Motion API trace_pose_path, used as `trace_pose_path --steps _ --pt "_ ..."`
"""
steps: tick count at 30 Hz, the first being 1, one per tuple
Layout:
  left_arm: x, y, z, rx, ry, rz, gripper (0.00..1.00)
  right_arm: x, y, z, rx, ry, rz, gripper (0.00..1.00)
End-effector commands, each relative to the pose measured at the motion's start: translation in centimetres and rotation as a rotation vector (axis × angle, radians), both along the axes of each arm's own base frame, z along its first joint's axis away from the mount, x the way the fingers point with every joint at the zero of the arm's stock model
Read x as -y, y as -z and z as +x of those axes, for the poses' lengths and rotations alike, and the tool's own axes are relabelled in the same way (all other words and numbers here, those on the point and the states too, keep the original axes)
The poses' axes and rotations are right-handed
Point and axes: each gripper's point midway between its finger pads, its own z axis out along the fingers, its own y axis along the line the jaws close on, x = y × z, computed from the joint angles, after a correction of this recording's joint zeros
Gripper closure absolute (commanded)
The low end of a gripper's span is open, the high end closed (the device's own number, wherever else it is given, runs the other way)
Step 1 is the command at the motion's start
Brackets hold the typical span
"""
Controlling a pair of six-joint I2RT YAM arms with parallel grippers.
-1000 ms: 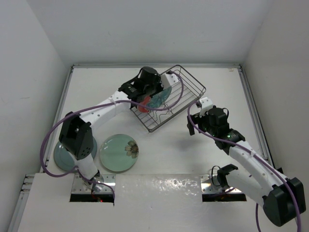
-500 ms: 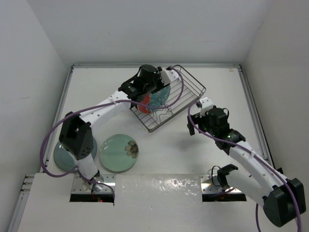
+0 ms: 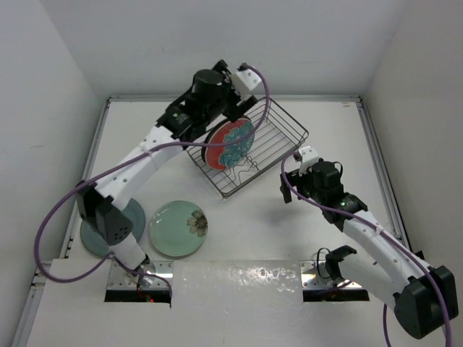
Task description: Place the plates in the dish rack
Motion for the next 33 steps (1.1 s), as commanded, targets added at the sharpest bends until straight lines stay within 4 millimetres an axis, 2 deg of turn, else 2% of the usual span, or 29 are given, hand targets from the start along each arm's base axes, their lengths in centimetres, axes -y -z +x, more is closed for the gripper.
trace_pose_path --steps 1,2,3,4,5,6,7,8,9,10,11,12,13,14,15,17,18,19,20,21,22,23,24,28,31,33 --pt "-6.5 -11.4 -4.6 0.128 -0.157 -0.194 0.14 -0.6 -1.1 0.3 0.006 -0.016 0.011 0.01" --pt "-9.6 -11.6 -4.3 0.122 -0.239 -0.206 0.14 -0.8 -1.4 0.4 0.007 -0.022 0.019 0.01" --pt "-11.7 -11.6 -4.5 0.1 -0.27 -0.223 0.13 -0.9 -1.4 0.4 0.003 -0.026 0.025 0.01" --pt "-14.2 -10.7 -5.4 0.036 -0.302 -0.256 0.13 -1.2 -1.5 0.3 -0.002 -0.031 0.037 0.01" --pt "-18.5 -10.0 -4.8 0.002 -0.365 -0.273 0.13 -1.2 -1.5 0.4 -0.002 -0.031 0.042 0.01" --pt "-20.8 -9.1 -5.1 -0.026 -0.404 -0.276 0.13 -1.8 -1.6 0.3 -0.007 -0.051 0.059 0.01" --pt "-23.3 -6.9 -6.1 -0.078 -0.453 -0.261 0.12 -1.9 -1.6 0.4 -0.011 -0.056 0.065 0.01" --pt "-27.5 -5.7 -6.4 -0.104 -0.528 -0.269 0.11 -2.1 -1.6 0.4 -0.015 -0.06 0.071 0.01" --pt "-29.6 -2.9 -7.7 -0.176 -0.571 -0.251 0.1 -2.4 -1.6 0.5 -0.023 -0.073 0.076 0.01" --pt "-31.5 -1.4 -8.5 -0.221 -0.604 -0.261 0.09 -2.5 -1.6 0.5 -0.03 -0.074 0.077 0.01" --pt "-35.5 0.0 -9.8 -0.265 -0.659 -0.317 0.09 -2.7 -1.8 0.7 -0.031 -0.075 0.082 0.01" --pt "-37.3 1.6 -10.8 -0.312 -0.68 -0.346 0.09 -2.7 -1.7 0.6 -0.04 -0.077 0.083 0.01" --pt "-39.0 5.0 -12.4 -0.405 -0.704 -0.36 0.09 -2.9 -1.4 0.6 -0.055 -0.083 0.087 0.01" --pt "-42.2 6.4 -14.2 -0.429 -0.763 -0.412 0.09 -3.1 -1.3 0.5 -0.062 -0.085 0.094 0.01" --pt "-43.2 9.3 -15.7 -0.502 -0.778 -0.419 0.09 -3.3 -1.3 0.6 -0.062 -0.093 0.102 0.01" --pt "-46.5 12.4 -18.5 -0.556 -0.851 -0.505 0.11 -3.8 -1.0 0.5 -0.081 -0.113 0.112 0.01" --pt "-46.9 14.7 -19.9 -0.61 -0.873 -0.542 0.11 -3.9 -1.0 0.5 -0.086 -0.116 0.112 0.01" --pt "-48.9 16.4 -21.7 -0.625 -0.92 -0.573 0.12 -4.0 -0.7 0.4 -0.098 -0.125 0.116 0.01" --pt "-49.6 17.5 -22.8 -0.64 -0.94 -0.587 0.12 -4.1 -0.7 0.4 -0.099 -0.128 0.12 0.01" --pt "-49.5 19.4 -23.9 -0.683 -0.943 -0.622 0.14 -4.3 -0.5 0.4 -0.103 -0.135 0.125 0.01" --pt "-50.3 20.6 -25.3 -0.69 -0.948 -0.631 0.14 -4.5 -0.3 0.3 -0.11 -0.145 0.129 0.01" --pt "-50.2 21.4 -25.9 -0.708 -0.949 -0.637 0.15 -4.6 -0.3 0.3 -0.112 -0.148 0.133 0.01" --pt "-49.5 22.8 -26.5 -0.741 -0.941 -0.654 0.15 -4.7 -0.3 0.3 -0.113 -0.151 0.136 0.01" --pt "-49.7 26.3 -28.4 -0.779 -1.016 -0.577 0.15 -5.1 -0.3 0.3 -0.12 -0.159 0.159 0.01" --pt "-50.2 28.7 -29.0 -0.793 -1.062 -0.567 0.16 -5.4 -0.1 0.2 -0.121 -0.167 0.173 0.01" --pt "-49.7 29.9 -29.3 -0.828 -1.047 -0.582 0.19 -5.3 0.1 0.1 -0.123 -0.166 0.167 0.02"
